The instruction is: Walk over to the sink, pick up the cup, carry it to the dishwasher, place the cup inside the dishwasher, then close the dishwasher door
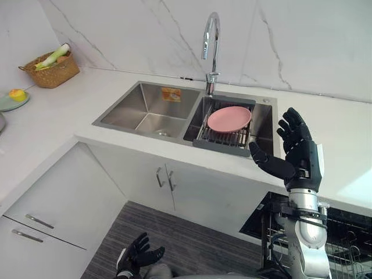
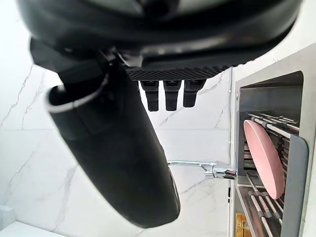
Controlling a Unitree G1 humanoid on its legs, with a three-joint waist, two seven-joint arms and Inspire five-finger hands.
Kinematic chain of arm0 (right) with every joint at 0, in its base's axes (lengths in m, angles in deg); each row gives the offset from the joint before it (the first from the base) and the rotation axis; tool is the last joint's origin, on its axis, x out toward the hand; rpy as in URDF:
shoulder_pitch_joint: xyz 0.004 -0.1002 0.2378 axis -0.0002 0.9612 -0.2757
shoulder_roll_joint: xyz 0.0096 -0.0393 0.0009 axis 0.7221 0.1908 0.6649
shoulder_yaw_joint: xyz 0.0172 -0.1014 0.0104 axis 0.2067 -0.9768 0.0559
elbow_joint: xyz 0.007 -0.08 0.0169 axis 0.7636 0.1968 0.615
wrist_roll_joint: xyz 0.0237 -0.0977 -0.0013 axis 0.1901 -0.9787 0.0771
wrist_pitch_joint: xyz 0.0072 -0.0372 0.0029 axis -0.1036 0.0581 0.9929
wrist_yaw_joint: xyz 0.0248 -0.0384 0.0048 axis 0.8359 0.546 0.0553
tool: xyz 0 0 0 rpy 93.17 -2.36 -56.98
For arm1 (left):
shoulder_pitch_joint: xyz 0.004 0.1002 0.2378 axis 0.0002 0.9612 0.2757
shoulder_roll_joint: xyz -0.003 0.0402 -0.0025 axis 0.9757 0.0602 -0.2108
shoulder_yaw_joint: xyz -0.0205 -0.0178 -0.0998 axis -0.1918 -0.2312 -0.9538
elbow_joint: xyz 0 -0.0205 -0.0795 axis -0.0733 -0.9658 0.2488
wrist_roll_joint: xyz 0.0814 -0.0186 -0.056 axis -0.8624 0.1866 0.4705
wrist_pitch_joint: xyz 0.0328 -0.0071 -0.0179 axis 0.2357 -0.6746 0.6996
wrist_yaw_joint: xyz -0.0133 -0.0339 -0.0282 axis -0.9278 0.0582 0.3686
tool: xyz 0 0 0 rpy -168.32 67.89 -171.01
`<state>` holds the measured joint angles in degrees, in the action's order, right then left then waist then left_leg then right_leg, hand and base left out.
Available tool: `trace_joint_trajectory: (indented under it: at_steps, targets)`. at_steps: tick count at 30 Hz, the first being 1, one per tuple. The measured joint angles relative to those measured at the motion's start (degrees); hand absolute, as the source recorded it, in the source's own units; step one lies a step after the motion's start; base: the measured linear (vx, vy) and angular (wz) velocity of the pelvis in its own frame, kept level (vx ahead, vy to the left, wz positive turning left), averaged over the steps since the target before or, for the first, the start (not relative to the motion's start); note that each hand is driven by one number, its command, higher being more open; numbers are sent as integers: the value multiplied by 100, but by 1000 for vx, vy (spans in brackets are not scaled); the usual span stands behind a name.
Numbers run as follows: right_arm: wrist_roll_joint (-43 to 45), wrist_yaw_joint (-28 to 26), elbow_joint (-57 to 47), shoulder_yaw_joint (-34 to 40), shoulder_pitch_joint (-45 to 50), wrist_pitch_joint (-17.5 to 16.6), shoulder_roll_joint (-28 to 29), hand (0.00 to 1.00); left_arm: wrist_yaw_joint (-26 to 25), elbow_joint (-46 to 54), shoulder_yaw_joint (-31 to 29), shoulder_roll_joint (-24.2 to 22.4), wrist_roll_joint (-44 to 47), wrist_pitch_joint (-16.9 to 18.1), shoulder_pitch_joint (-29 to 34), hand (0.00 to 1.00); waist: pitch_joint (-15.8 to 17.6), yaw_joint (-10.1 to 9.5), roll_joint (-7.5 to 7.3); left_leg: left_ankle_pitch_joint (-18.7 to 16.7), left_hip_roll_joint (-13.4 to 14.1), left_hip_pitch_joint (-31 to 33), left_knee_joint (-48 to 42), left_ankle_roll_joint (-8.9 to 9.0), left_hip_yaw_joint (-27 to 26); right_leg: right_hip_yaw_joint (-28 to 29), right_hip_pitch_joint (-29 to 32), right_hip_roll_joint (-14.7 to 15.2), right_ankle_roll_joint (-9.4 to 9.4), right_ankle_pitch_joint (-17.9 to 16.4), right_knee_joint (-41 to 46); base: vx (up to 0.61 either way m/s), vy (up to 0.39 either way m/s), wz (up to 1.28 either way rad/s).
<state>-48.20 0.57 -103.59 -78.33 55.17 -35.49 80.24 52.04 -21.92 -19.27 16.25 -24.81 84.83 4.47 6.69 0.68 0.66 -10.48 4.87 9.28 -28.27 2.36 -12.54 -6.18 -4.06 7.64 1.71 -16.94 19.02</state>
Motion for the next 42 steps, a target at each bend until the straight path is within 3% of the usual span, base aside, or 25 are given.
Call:
trace_joint_trajectory:
  at_steps: [3, 4, 6, 8, 10, 11, 13, 16, 17, 18, 20, 22, 23, 24, 25, 29, 42]
  targets:
    - [0, 15, 213, 1, -154, 73, -180, 90, 92, -30, -107, 24, -7, 27, 43, 90, 23, -7, 17, 77, 3, 206, 334, 97, 542, 437, -67, 152, 143, -80, -96, 95, 258, -75]
    - [0, -5, 336, -1, -196, 112, -263, 90, 92, -122, -103, 58, -18, 100, 129, 90, 6, -18, 59, 136, 131, 161, 414, 26, 494, 646, -115, 171, 238, -130, -132, 220, 363, -98]
    - [15, -37, 490, -21, -146, 161, -208, 90, 113, -421, -105, 167, -2, 86, 250, 90, -171, -36, -38, -184, -38, 172, 267, -154, 149, 882, -129, 435, 267, -123, -354, 280, 358, -74]
    - [-2, -63, 606, 11, -116, 166, -173, 90, 79, -468, -102, 220, -9, 143, 191, 90, -205, 7, -139, -296, -259, 88, 424, -331, -70, 899, 158, 687, 281, 239, 44, 307, 314, -32]
    - [-15, -134, 830, -2, -111, 173, -49, 90, 35, -561, -69, 219, -20, 139, 212, 90, -163, 12, -112, -171, -397, -509, 1012, -459, -243, 635, 621, 842, 40, 737, 1170, 343, 281, -37]
    - [-132, -144, 911, -1, -110, 172, -41, 90, -58, -603, 34, 220, -20, 108, 231, 90, -129, 62, -53, -153, -400, -903, 1296, -480, -275, 409, 733, 837, 56, 715, 1669, 375, 249, -20]
    - [-304, -143, 910, -9, -111, 125, -42, 90, -113, -602, 141, 271, -6, 65, 219, 90, -121, 102, -12, -144, -388, -1195, 1529, -478, -271, 108, 901, 721, 83, 575, 1868, 251, 141, 0]
    - [-684, -117, 746, -41, -114, 31, -56, 90, -167, -598, 143, 339, 5, -117, 34, 90, -181, 159, -105, -142, -359, -1304, 1605, -476, -206, -297, 1272, 295, 111, 436, 1114, 260, 38, 13]
    - [-766, -85, 674, -68, -115, -5, -60, 90, -168, -599, 131, 371, 6, -204, -15, 90, -230, 155, -201, -144, -414, -1307, 1507, -473, -192, -353, 1286, 182, 37, 810, 455, 250, -49, 13]
    - [-884, -39, 632, -86, -115, -27, -118, 90, -188, -649, 119, 417, 4, -284, -69, 90, -277, 166, -215, -170, -449, -1321, 1393, -431, -114, -391, 1170, 148, 108, 1006, 134, 317, -65, 12]
    - [-980, 37, 630, -98, -100, -24, -191, 90, -203, -625, 115, 287, -1, -324, -66, 90, -313, 145, -90, -173, -346, -1327, 1157, -425, -39, -470, 761, 49, 131, 1152, -420, 290, -43, 5]
    - [-1133, 127, 623, -101, -101, -22, -152, 90, -163, -583, -76, 254, -1, -304, -64, 90, -249, -1, -189, -387, -341, -1142, 917, -353, 5, -423, 505, 85, 162, 1184, -691, 160, -12, -10]
    - [-1166, 179, 605, -47, -124, -23, -173, 90, -174, -573, -91, 184, -6, -273, -59, 90, -274, -5, -119, -53, -351, -1216, 1804, -272, 150, -448, 459, 48, 170, 1188, -759, 94, 9, -13]
    - [-1245, 202, 605, -25, -123, 5, -178, 90, -164, -580, -122, 140, 1, -268, -53, 90, -274, -55, -90, 250, -356, -1290, 2005, -287, 138, -424, 399, 36, 200, 1194, -835, 129, 51, -13]
    - [-1448, 196, 531, -28, -106, 65, -177, 90, -177, -548, -116, 133, -8, -186, 13, 90, -296, -111, -98, 269, -380, -1307, 2024, -285, 114, -380, 327, 46, 254, 1258, -977, 118, 66, -12]
    - [-1978, 161, 341, -27, -115, 195, -188, 90, -177, -561, -113, 208, -13, -139, 12, 90, -227, -125, -208, 269, -452, -1318, 2021, -285, 110, -377, 178, 86, 350, 1359, -1274, 72, 65, -3]
    - [-3061, -334, 819, 56, -194, 732, -1052, 90, -151, -688, 38, 325, -223, -107, 29, 90, -179, -101, -134, 376, -423, -1282, 2246, -296, 356, -504, 207, -25, 356, 1504, -1450, -56, -8, 5]
